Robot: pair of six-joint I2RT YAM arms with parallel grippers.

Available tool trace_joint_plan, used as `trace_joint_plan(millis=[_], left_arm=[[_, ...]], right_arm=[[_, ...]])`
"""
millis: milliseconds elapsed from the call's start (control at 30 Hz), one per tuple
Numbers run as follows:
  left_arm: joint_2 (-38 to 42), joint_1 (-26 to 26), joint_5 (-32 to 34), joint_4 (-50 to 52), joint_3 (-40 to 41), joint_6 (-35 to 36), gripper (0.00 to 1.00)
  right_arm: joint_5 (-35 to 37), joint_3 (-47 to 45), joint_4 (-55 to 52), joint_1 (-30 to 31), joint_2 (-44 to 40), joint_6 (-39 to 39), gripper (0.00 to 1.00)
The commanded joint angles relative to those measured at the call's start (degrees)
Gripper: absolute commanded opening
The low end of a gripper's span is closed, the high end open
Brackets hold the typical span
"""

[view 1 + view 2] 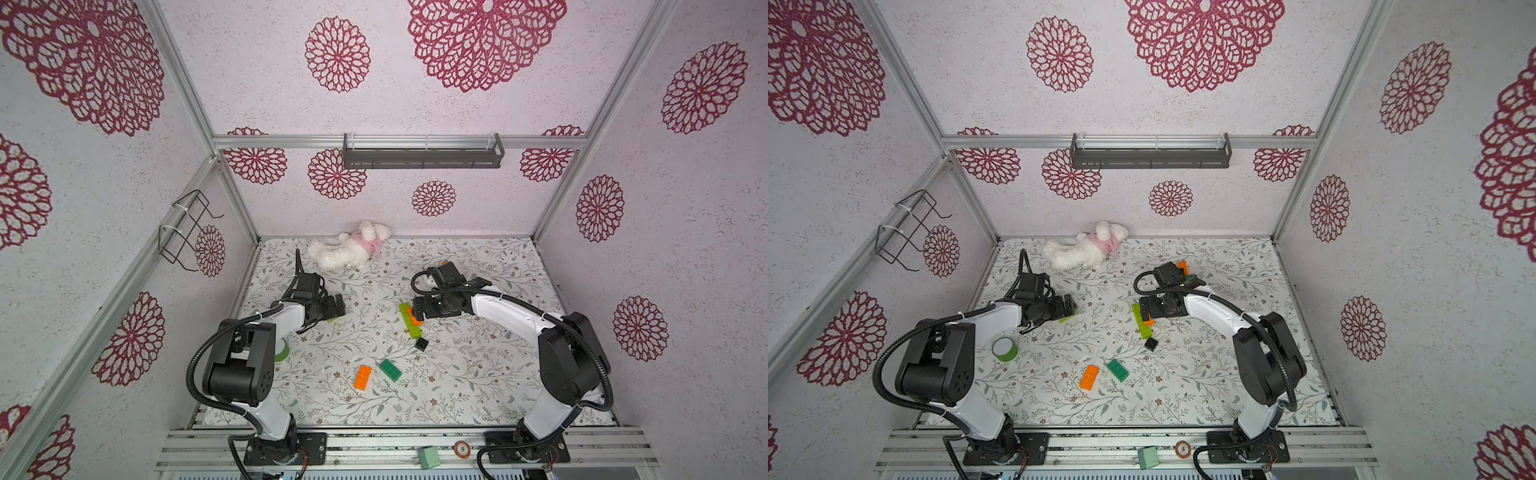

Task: Assemble a small pinwheel with lego
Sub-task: Adjust the lego brick at the center of the board.

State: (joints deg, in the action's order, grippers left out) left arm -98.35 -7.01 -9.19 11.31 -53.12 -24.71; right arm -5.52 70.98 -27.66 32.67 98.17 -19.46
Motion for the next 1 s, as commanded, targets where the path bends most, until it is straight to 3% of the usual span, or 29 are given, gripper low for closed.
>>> trace_joint_plan(millis=[0, 267, 533, 667, 967], left_arm=[[-2.2, 0.2, -3.8, 1.4, -2.3, 1.7, 0.96], [0.0, -5.5, -1.0, 2.2, 2.3, -0.5, 0.93], [1.3, -10.7, 15.2, 3.1, 4.3, -5.8, 0.89], [-0.6, -12.0, 19.4, 1.6, 3.9, -6.8, 0.75], [-0.6, -14.0, 18.0, -4.9, 7.4, -6.5, 0.51]], right_arm=[[-1.5, -0.1, 1.2, -0.6, -2.2, 0.7, 0.98], [-3.0, -0.7, 2.5, -0.8, -2.0, 0.6, 0.99], [-3.5, -0.8, 2.3, -0.9, -1.6, 0.9, 0.99], [-3.6, -1.4, 2.7, -0.9, -2.2, 0.7, 0.99], [-3.2, -2.4, 2.6, -1.0, -3.0, 0.5, 0.99]])
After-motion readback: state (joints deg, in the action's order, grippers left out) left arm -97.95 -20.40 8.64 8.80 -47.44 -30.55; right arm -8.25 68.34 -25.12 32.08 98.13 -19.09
